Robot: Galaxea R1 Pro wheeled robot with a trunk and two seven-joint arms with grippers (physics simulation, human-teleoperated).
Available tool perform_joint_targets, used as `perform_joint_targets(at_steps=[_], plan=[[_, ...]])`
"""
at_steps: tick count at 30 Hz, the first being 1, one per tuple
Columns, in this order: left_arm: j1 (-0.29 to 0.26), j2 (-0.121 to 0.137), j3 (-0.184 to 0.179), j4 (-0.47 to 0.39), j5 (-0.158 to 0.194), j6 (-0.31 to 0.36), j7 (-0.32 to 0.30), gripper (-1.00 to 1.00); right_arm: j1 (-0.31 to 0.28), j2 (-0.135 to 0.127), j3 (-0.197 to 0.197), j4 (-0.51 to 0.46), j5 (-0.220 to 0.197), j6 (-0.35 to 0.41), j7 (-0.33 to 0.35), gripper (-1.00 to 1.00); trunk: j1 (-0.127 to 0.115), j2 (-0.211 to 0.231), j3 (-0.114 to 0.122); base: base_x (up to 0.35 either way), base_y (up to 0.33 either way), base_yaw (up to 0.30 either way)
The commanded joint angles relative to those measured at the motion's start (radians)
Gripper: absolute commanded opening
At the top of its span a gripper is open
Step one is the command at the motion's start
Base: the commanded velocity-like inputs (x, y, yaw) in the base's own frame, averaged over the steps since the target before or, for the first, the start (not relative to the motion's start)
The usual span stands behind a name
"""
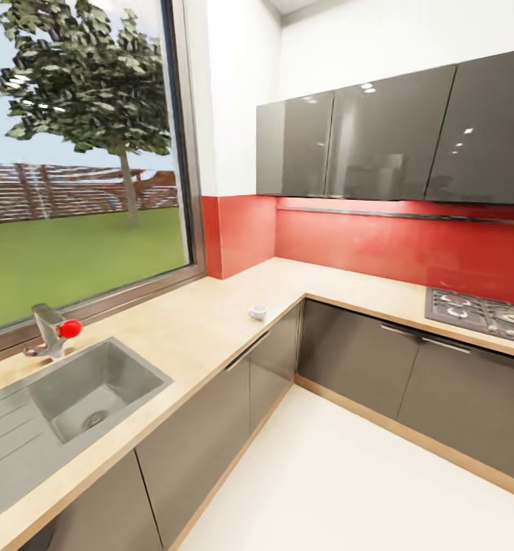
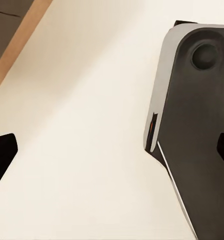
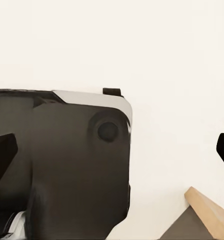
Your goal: Set up a coffee station on the kitchen countertop: keep the coffee maker on the countertop, move the bottle of coffee from the kitchen shelf to the counter next to the coffee maker, place a paper coffee filter on top of the coffee maker, put the saucer next to the coffee maker with the coffee cup on the saucer, and place the electric kettle next to the coffee maker.
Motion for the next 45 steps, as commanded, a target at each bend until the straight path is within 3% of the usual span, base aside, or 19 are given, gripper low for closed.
perform_joint_targets(at_steps=[1, 45], plan=[[0.001, 0.000, 0.006, -0.002, 0.006, -0.001, 0.000, 1.00, 0.000, 0.001, -0.009, 0.001, 0.010, -0.003, -0.003, 1.00, 0.001, 0.000, 0.000, 0.239, -0.242, -0.002], [0.001, 0.000, 0.008, 0.001, 0.006, -0.006, 0.000, 1.00, 0.000, 0.008, -0.010, -0.002, 0.005, -0.006, -0.006, 1.00, 0.001, 0.000, 0.000, 0.244, -0.237, 0.004]])
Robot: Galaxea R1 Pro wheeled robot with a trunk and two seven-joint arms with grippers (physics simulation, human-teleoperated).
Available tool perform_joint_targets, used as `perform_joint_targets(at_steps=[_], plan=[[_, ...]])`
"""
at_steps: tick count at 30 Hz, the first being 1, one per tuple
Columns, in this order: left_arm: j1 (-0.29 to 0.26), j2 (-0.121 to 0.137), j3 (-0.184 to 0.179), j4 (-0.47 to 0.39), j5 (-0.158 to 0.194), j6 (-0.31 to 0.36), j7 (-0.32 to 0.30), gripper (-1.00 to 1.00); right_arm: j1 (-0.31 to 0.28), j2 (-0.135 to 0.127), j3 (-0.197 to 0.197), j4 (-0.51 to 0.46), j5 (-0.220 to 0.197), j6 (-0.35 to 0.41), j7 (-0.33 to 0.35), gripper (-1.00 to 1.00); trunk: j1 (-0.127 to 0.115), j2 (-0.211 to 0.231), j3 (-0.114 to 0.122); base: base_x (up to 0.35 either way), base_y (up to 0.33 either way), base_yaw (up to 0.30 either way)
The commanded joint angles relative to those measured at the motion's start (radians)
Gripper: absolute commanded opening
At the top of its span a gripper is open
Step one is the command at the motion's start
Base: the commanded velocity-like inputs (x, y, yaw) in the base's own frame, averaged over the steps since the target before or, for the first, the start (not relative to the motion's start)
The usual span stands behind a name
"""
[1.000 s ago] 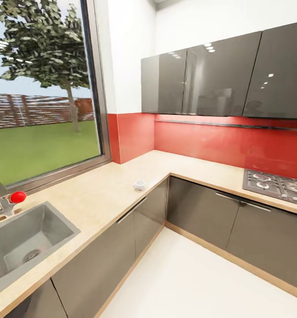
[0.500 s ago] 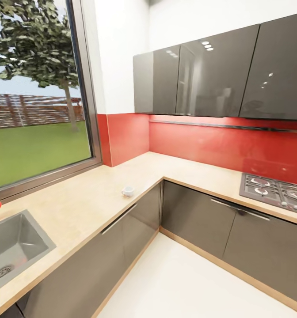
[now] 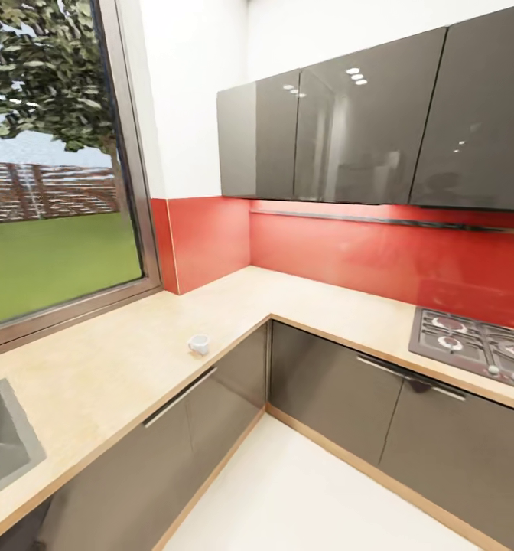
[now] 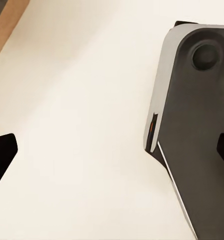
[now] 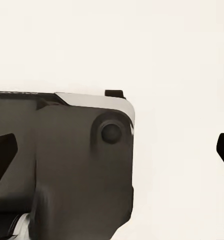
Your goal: Set up a coffee station on the kitchen countertop: keep the coffee maker on the countertop, move the bottle of coffee from the kitchen shelf to the counter next to the coffee maker, place a paper coffee filter on top of the coffee maker, put the saucer next to the coffee maker with the coffee cup on the saucer, and place the electric kettle next to the coffee maker.
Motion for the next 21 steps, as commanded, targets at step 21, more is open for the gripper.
perform_joint_targets(at_steps=[21], plan=[[0.001, 0.001, 0.007, 0.001, 0.007, -0.006, 0.001, 1.00, 0.000, 0.000, -0.008, 0.002, 0.010, -0.003, -0.003, 1.00, 0.001, 0.000, 0.000, 0.157, -0.287, 0.258]])
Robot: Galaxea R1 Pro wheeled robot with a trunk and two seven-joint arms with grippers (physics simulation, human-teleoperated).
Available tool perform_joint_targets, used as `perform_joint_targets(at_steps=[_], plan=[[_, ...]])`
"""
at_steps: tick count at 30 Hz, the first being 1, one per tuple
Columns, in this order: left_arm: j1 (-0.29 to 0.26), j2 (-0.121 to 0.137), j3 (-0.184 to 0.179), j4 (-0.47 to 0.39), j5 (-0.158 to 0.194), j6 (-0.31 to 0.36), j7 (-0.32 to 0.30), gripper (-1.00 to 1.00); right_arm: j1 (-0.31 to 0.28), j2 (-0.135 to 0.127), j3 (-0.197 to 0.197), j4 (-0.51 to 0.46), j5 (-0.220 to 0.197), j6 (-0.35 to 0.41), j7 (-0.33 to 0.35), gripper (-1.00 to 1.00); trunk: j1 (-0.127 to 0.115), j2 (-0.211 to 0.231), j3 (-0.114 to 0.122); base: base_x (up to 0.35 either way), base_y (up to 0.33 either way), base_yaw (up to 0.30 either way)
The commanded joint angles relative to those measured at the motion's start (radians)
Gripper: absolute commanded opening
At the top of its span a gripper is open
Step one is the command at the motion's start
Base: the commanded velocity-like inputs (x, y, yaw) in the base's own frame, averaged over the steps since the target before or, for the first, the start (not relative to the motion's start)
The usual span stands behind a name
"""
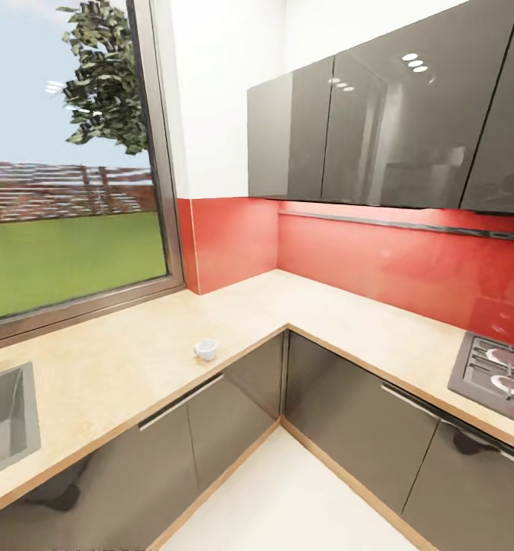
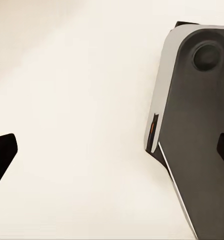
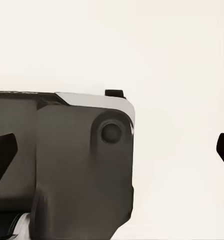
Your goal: Set up a coffee station on the kitchen countertop: keep the coffee maker on the countertop, move the bottle of coffee from the kitchen shelf to the counter next to the coffee maker, place a paper coffee filter on top of the coffee maker, put the saucer next to the coffee maker with the coffee cup on the saucer, and place the electric kettle next to the coffee maker.
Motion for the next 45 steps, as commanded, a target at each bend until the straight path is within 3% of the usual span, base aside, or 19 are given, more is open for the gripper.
perform_joint_targets(at_steps=[1, 11, 16, 20, 30, 35, 36, 40, 43, 44, 45], plan=[[0.001, 0.000, 0.006, -0.002, 0.006, -0.001, 0.000, 1.00, 0.000, 0.000, -0.008, 0.001, 0.010, -0.003, -0.003, 1.00, 0.000, 0.000, 0.000, 0.103, -0.290, 0.272], [0.002, 0.011, 0.009, 0.015, 0.007, -0.002, 0.004, 1.00, 0.000, 0.000, -0.010, -0.001, 0.010, -0.007, -0.004, 1.00, 0.000, 0.000, 0.001, 0.114, -0.290, 0.272], [0.004, 0.015, 0.011, 0.031, 0.009, -0.002, 0.090, 1.00, 0.000, 0.000, -0.013, -0.019, 0.010, -0.020, -0.007, 1.00, 0.000, 0.000, 0.002, 0.109, -0.161, 0.273], [0.005, 0.014, 0.010, 0.037, 0.010, 0.001, 0.126, 1.00, 0.000, 0.000, -0.014, -0.095, 0.010, -0.030, -0.009, 1.00, 0.000, 0.000, 0.002, 0.019, -0.024, 0.279], [0.006, 0.004, 0.009, 0.043, 0.010, -0.003, 0.133, 1.00, 0.000, 0.004, -0.015, -0.523, 0.005, -0.216, -0.009, 1.00, 0.000, 0.000, 0.002, 0.001, -0.002, 0.281], [0.006, 0.006, 0.008, 0.044, 0.011, -0.002, 0.133, 1.00, -0.001, 0.072, -0.014, -0.735, 0.006, -0.252, -0.017, 1.00, 0.000, 0.000, 0.000, 0.000, 0.000, 0.280], [0.006, 0.005, 0.008, 0.044, 0.012, -0.002, 0.133, 1.00, -0.002, 0.093, -0.013, -0.833, 0.006, -0.254, -0.054, 1.00, 0.000, 0.000, 0.000, 0.000, 0.000, 0.278], [0.006, 0.005, 0.009, 0.044, 0.013, -0.002, 0.133, 1.00, -0.002, 0.105, -0.008, -0.948, 0.006, -0.254, -0.133, 1.00, 0.000, 0.000, -0.002, 0.000, 0.000, 0.278], [0.006, 0.003, 0.010, 0.043, 0.014, -0.004, 0.133, 1.00, -0.002, 0.110, 0.048, -1.010, 0.007, -0.256, -0.167, 1.00, 0.000, 0.000, -0.003, 0.000, 0.000, 0.246], [0.006, 0.003, 0.010, 0.043, 0.014, -0.005, 0.131, 1.00, -0.002, 0.107, 0.098, -1.041, 0.008, -0.256, -0.169, 1.00, 0.000, 0.000, -0.003, 0.000, 0.000, 0.088], [0.006, 0.003, 0.011, 0.043, 0.014, -0.006, 0.129, 1.00, -0.002, 0.106, 0.120, -1.072, 0.009, -0.253, -0.169, 1.00, 0.000, 0.000, -0.003, 0.000, 0.000, 0.045]])
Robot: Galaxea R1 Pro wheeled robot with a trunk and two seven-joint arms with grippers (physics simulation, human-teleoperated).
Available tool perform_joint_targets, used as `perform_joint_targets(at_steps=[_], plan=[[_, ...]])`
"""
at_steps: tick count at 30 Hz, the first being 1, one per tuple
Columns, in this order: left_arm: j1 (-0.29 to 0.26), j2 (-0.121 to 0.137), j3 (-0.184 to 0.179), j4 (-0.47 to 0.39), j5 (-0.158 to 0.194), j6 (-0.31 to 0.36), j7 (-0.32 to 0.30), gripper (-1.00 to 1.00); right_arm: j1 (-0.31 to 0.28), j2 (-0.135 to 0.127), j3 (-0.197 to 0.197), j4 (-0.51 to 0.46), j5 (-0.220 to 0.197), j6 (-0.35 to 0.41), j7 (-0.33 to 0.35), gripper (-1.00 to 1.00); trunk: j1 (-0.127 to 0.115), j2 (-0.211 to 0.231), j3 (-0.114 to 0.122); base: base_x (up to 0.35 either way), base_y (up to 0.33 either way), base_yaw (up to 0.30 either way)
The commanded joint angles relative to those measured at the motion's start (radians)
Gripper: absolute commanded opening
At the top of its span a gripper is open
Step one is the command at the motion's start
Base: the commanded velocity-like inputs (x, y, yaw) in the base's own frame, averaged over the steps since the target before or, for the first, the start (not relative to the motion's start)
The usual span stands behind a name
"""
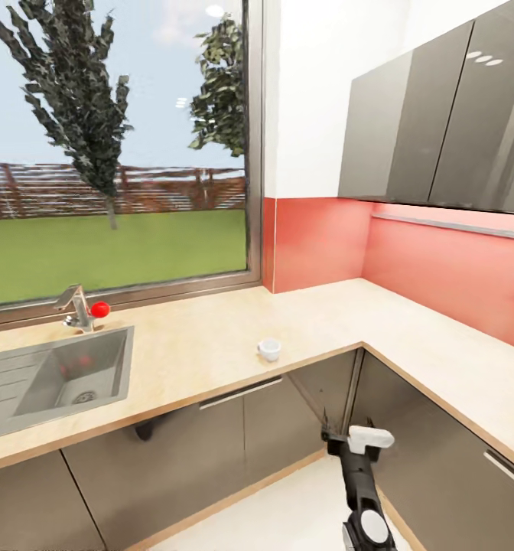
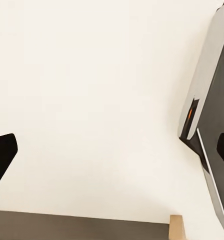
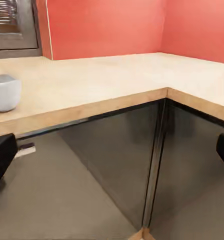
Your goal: Set up a coffee station on the kitchen countertop: keep the coffee maker on the countertop, move the bottle of coffee from the kitchen shelf to the counter next to the coffee maker, place a paper coffee filter on top of the coffee maker, put the saucer next to the coffee maker with the coffee cup on the saucer, and place the electric kettle next to the coffee maker.
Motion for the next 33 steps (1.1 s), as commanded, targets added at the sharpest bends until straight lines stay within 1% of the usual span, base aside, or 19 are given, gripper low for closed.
perform_joint_targets(at_steps=[1, 3, 6, 7, 9, 13, 14, 16, 18, 19, 21, 22, 24, 25, 31, 33], plan=[[0.001, 0.001, 0.007, 0.000, 0.006, -0.004, -0.003, 1.00, -0.007, 0.000, 0.013, -0.022, 0.010, 0.005, -0.006, 1.00, 0.000, 0.000, 0.000, 0.000, 0.000, 0.023], [0.001, 0.001, 0.007, 0.000, 0.006, -0.005, -0.006, 1.00, -0.078, -0.001, 0.021, -0.031, 0.010, 0.051, -0.006, 1.00, 0.000, 0.000, 0.000, 0.000, 0.000, 0.010], [0.001, 0.001, 0.006, 0.000, 0.004, -0.005, -0.007, 1.00, -0.221, -0.001, 0.024, -0.003, 0.009, 0.190, -0.005, 1.00, 0.000, 0.000, 0.000, 0.000, 0.000, 0.003], [0.001, 0.000, 0.005, 0.000, 0.002, -0.005, -0.007, 1.00, -0.292, -0.001, 0.025, 0.028, 0.009, 0.265, -0.004, 1.00, 0.000, 0.000, 0.000, 0.000, 0.000, 0.001], [0.001, -0.001, 0.004, 0.000, 0.001, -0.004, -0.007, 1.00, -0.379, -0.001, 0.025, 0.072, 0.008, 0.348, -0.004, 1.00, 0.000, 0.000, 0.000, 0.000, 0.000, 0.000], [0.001, -0.002, 0.003, 0.000, 0.000, -0.001, -0.007, 1.00, -0.533, 0.001, 0.025, 0.176, 0.007, 0.458, -0.003, 1.00, 0.000, 0.000, 0.000, 0.000, 0.000, 0.000], [0.001, -0.003, 0.003, 0.000, 0.000, 0.000, -0.007, 1.00, -0.552, 0.002, 0.025, 0.192, 0.007, 0.472, -0.002, 1.00, 0.000, 0.000, 0.000, 0.000, 0.000, 0.000], [0.001, -0.003, 0.003, 0.003, 0.000, 0.004, -0.007, 1.00, -0.624, 0.004, 0.025, 0.259, 0.007, 0.541, 0.022, 1.00, 0.000, 0.000, 0.000, 0.000, 0.000, 0.000], [0.001, -0.003, 0.003, 0.014, 0.000, 0.006, -0.006, 1.00, -0.691, 0.005, 0.025, 0.326, 0.007, 0.630, 0.073, 1.00, 0.000, 0.000, 0.000, 0.000, 0.000, 0.000], [0.001, -0.003, 0.003, 0.017, 0.000, 0.006, -0.006, 1.00, -0.707, 0.005, 0.025, 0.340, 0.007, 0.653, 0.086, 1.00, 0.000, 0.000, 0.000, 0.000, 0.000, 0.000], [0.001, -0.004, 0.003, 0.028, 0.000, 0.007, -0.006, 1.00, -0.759, 0.005, 0.025, 0.383, 0.007, 0.740, 0.124, 1.00, 0.000, 0.000, 0.000, 0.000, 0.000, 0.000], [0.001, -0.004, 0.003, 0.030, 0.000, 0.008, -0.006, 1.00, -0.768, 0.005, 0.025, 0.389, 0.007, 0.760, 0.130, 1.00, 0.000, 0.000, 0.000, 0.000, 0.000, 0.000], [0.001, -0.004, 0.003, 0.038, 0.000, 0.009, -0.003, 1.00, -0.792, 0.006, 0.025, 0.399, 0.006, 0.827, 0.144, 1.00, 0.000, 0.000, 0.000, 0.000, 0.000, 0.000], [0.001, -0.004, 0.003, 0.043, 0.000, 0.009, 0.000, 1.00, -0.798, 0.007, 0.025, 0.400, 0.006, 0.851, 0.147, 1.00, 0.000, 0.000, 0.000, 0.000, 0.000, 0.000], [0.005, -0.003, 0.003, 0.050, 0.000, 0.013, 0.016, 1.00, -0.807, 0.007, 0.022, 0.402, 0.005, 0.932, 0.153, 1.00, 0.000, 0.000, 0.000, 0.000, 0.000, 0.000], [0.012, -0.003, 0.003, 0.050, 0.000, 0.013, 0.030, 1.00, -0.808, 0.008, 0.021, 0.402, 0.005, 0.979, 0.153, 1.00, 0.000, 0.000, 0.000, 0.000, 0.000, 0.000]])
